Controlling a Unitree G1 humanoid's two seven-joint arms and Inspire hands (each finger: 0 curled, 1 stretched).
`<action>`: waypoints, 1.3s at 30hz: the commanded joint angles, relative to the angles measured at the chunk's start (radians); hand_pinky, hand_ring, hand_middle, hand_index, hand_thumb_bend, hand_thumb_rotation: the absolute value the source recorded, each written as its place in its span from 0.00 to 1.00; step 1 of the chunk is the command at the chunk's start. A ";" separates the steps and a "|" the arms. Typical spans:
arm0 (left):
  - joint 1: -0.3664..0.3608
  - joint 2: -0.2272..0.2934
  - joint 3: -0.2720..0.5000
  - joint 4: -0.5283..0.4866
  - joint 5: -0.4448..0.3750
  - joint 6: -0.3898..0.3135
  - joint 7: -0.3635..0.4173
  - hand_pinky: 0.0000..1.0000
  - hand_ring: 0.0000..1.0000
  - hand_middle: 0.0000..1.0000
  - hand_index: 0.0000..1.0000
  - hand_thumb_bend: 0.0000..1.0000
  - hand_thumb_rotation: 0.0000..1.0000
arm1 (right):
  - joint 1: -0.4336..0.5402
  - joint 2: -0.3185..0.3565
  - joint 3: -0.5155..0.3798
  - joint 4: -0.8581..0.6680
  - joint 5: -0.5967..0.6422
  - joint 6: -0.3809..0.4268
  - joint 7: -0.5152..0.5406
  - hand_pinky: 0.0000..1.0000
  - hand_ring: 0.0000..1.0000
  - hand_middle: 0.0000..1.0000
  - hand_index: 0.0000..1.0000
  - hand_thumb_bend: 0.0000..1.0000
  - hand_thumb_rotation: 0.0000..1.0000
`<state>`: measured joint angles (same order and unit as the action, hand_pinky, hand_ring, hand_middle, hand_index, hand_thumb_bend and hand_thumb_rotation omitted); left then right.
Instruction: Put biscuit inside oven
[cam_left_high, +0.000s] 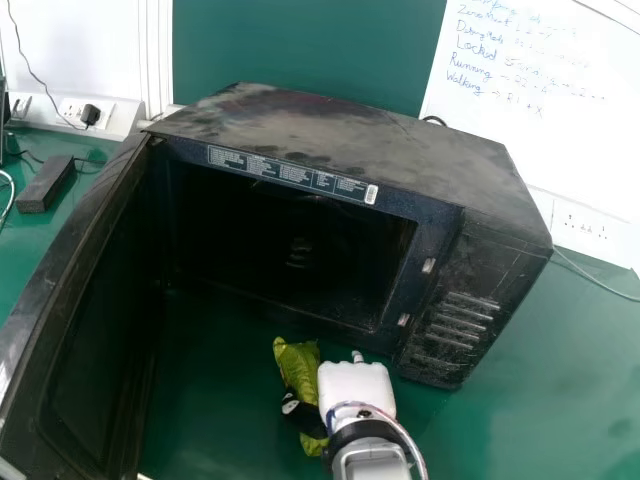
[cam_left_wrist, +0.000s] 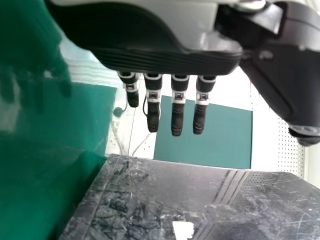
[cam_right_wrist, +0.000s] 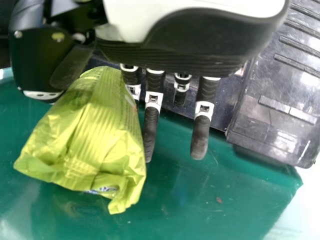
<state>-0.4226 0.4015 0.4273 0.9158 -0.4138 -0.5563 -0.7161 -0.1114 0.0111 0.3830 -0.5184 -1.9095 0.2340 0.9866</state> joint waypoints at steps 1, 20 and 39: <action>0.027 -0.017 0.003 0.031 -0.002 0.023 0.004 0.80 0.84 0.85 0.84 0.75 0.58 | 0.049 0.013 -0.001 0.018 0.063 0.001 -0.014 0.28 0.30 0.47 0.61 0.57 0.00; 0.018 -0.014 0.003 0.055 -0.003 0.008 -0.014 0.80 0.84 0.86 0.83 0.75 0.58 | -0.007 0.018 -0.061 -0.061 0.157 0.014 -0.206 0.38 0.41 0.41 0.52 0.52 0.00; 0.017 -0.010 0.003 0.067 0.002 -0.002 -0.010 0.79 0.83 0.85 0.82 0.77 0.58 | -0.201 0.023 -0.075 0.015 0.156 0.005 -0.174 0.36 0.40 0.41 0.52 0.53 0.00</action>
<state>-0.4400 0.4046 0.4274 0.9477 -0.4135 -0.5807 -0.7282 -0.2943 0.0279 0.3093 -0.5107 -1.7568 0.2359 0.8242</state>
